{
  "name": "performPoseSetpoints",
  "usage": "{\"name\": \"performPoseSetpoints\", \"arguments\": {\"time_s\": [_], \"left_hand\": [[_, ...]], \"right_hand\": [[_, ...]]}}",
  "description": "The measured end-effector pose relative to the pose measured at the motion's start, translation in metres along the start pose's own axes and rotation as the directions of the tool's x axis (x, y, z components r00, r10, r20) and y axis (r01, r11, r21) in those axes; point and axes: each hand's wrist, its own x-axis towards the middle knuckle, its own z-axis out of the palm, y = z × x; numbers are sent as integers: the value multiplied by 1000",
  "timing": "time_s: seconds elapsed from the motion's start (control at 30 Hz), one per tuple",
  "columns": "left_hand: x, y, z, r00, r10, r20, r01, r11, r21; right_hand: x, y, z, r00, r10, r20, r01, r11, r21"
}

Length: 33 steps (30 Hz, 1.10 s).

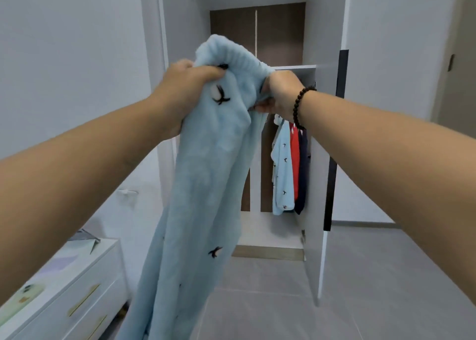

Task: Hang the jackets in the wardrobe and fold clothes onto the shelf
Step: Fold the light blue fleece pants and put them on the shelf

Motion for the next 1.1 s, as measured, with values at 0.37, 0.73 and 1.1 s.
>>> {"name": "performPoseSetpoints", "arguments": {"time_s": [0.37,0.73,1.1], "left_hand": [[-68,-1,234,963,-17,271,61,986,-156],[-230,-100,374,704,-138,697,254,965,-65],[-310,-234,274,475,-464,748,-45,836,547]], "right_hand": [[-71,15,-208,976,163,-146,-193,956,-222],[-173,118,-319,596,700,-394,-543,-10,-839],[-142,171,-271,682,591,-430,-471,-95,-877]]}}
